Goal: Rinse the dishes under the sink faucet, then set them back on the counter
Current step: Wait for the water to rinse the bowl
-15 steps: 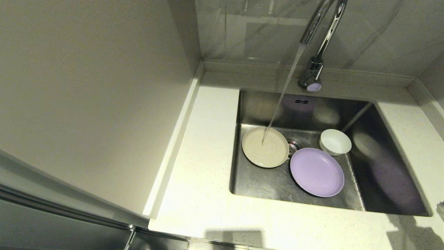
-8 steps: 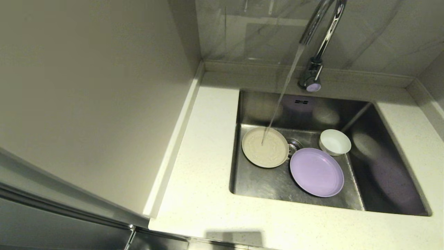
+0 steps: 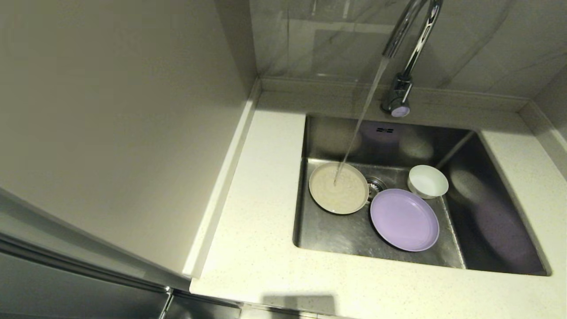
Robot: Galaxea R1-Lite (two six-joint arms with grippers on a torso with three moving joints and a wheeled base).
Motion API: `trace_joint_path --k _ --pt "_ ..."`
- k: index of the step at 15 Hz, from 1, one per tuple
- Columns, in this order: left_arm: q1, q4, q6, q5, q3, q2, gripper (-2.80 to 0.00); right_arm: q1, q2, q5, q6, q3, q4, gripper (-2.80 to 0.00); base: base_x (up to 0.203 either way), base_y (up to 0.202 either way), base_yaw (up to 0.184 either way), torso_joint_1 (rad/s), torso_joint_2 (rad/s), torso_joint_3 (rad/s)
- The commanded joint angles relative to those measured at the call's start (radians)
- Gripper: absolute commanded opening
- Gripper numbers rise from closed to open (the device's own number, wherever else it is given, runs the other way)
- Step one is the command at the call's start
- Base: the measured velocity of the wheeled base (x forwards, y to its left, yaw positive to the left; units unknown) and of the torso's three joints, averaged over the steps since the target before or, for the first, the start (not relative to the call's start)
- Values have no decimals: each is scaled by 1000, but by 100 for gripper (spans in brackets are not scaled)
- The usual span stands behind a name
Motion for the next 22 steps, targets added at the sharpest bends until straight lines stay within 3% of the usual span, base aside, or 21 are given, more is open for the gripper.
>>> trace_joint_path --k 1,22 --pt "0 -1 -1 1 0 -2 -280 1 -3 1 -1 1 3 -280 0 0 0 0 0 0" --pt "0 -1 -1 1 0 -2 -280 1 -3 1 -1 1 3 -280 0 0 0 0 0 0"
